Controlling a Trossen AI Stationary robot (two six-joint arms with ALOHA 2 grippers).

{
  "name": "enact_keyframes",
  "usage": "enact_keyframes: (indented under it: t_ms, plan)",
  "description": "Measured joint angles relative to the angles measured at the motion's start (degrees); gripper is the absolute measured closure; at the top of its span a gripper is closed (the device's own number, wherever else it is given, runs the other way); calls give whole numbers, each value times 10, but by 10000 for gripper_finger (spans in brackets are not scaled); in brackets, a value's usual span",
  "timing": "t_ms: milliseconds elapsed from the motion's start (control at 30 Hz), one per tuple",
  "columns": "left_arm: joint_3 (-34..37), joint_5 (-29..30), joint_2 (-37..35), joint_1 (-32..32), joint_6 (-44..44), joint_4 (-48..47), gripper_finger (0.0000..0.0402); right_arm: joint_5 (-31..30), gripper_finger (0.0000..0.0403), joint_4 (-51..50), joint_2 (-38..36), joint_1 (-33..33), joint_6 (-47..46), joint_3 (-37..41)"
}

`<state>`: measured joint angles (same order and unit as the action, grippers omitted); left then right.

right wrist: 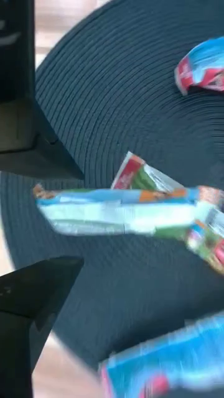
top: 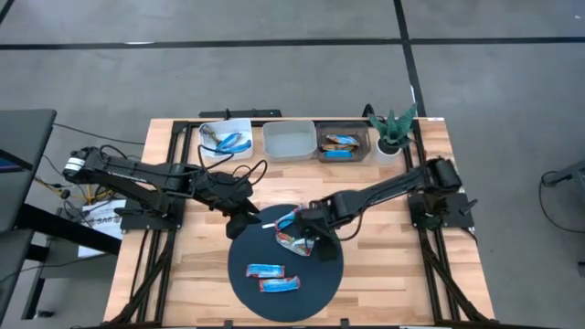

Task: Pick and place Granola Bars by type
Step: Put the yellow granola bar into the black bin

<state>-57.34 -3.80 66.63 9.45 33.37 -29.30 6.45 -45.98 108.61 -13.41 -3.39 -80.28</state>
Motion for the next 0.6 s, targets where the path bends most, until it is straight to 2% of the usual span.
enact_keyframes:
  t_ms: [267,600]
  plan:
    - [0,-1,0,0,1,1,239,33,209,26,52,-16,-1,0]
    - [0,-2,0,0,0,2,239,9,228,69,53,-4,1,0]
